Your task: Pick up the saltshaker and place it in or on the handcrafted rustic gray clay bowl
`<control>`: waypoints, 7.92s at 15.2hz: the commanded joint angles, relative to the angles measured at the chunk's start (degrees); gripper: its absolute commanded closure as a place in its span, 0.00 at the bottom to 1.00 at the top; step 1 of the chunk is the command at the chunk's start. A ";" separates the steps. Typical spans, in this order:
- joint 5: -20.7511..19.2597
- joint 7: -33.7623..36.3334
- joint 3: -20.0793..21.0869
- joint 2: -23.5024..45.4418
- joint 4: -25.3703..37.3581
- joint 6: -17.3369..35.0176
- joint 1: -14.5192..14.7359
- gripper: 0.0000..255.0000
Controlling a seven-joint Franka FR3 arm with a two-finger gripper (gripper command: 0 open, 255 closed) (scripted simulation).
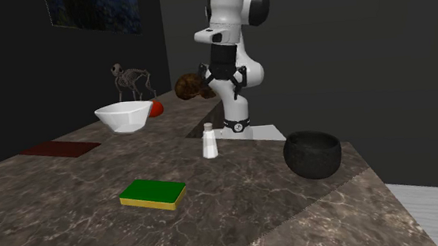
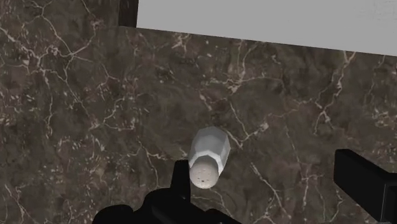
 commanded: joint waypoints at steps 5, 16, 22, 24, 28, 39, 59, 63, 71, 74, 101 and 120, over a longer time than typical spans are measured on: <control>-3.95 -3.03 -5.03 5.40 -4.89 13.90 -2.66 0.00; -5.55 -2.63 -6.24 8.74 -8.79 21.19 -3.49 0.00; -5.54 -2.63 -6.23 8.73 -8.79 21.18 -3.49 1.00; -5.54 -2.63 -6.24 8.74 -8.78 21.18 -3.49 1.00; -5.54 -2.64 -6.23 8.68 -8.79 21.13 -3.50 1.00; -4.13 -3.81 -5.34 4.52 -4.24 12.49 -3.02 1.00; -1.85 -5.97 -3.48 1.12 9.08 -4.12 -2.30 1.00; -1.55 -6.33 -3.20 1.19 11.85 -6.80 -2.22 1.00; 4.63 3.57 5.30 9.18 19.02 -7.45 2.26 1.00; 6.30 7.14 8.20 12.98 22.73 -7.75 3.58 1.00; 8.23 22.54 18.81 32.73 32.91 0.49 8.00 1.00; 7.99 23.00 18.93 33.59 29.74 4.47 8.01 0.00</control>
